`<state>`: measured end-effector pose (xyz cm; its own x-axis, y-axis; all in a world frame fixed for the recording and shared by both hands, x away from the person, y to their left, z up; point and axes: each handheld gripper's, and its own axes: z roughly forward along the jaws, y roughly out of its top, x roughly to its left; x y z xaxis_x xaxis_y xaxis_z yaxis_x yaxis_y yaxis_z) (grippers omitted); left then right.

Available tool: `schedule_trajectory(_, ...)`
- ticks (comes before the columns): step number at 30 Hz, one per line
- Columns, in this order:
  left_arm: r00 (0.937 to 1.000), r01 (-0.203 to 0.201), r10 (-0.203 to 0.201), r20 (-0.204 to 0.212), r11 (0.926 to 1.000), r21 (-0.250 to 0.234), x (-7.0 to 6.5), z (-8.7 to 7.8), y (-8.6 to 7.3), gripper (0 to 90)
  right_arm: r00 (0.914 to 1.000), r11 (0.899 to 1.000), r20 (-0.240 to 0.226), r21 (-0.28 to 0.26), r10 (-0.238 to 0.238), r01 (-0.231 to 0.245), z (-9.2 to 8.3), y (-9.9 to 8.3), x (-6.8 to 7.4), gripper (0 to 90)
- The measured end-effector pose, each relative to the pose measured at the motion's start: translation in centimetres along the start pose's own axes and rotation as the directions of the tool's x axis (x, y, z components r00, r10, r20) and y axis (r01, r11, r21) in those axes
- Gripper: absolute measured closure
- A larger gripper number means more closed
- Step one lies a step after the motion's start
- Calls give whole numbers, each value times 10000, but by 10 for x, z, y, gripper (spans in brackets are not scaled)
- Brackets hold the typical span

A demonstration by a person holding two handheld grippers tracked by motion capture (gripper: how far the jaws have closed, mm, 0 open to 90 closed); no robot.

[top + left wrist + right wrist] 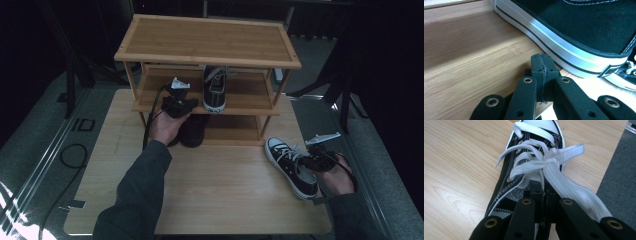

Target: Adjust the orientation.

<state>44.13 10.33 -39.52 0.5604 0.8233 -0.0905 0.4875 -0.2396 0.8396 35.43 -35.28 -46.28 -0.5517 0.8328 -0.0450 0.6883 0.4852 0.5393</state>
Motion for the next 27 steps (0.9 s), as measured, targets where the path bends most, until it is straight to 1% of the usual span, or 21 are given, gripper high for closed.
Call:
schedule_trajectory(2,10000,1,-1,-1,10000,0,0,0,0,900,10000,10000,-41,-26,-78,77,-1,1,1,882)
schedule_trajectory(5,10000,7,-7,1,10000,-6,0,0,0,900,9993,9995,-217,-74,-320,319,-2,3,4,882)
schedule_trajectory(9,10000,21,-21,-2,10000,-14,0,0,0,900,9980,9988,-401,-102,-478,475,-2,7,8,882)
schedule_trajectory(12,10000,28,-28,-3,10000,-16,0,0,0,900,9966,9977,-497,-180,-661,653,-1,9,11,882)
schedule_trajectory(15,10000,13,-13,6,10000,-3,0,0,0,900,9954,9969,-598,-309,-743,725,0,11,14,882)
schedule_trajectory(22,10000,25,-25,33,10000,-32,0,0,0,900,9916,9941,-760,-358,-1050,1026,1,19,20,881)
schedule_trajectory(27,10000,51,-51,18,10000,-36,0,0,0,900,9869,9906,-933,-489,-1316,1274,1,26,26,882)
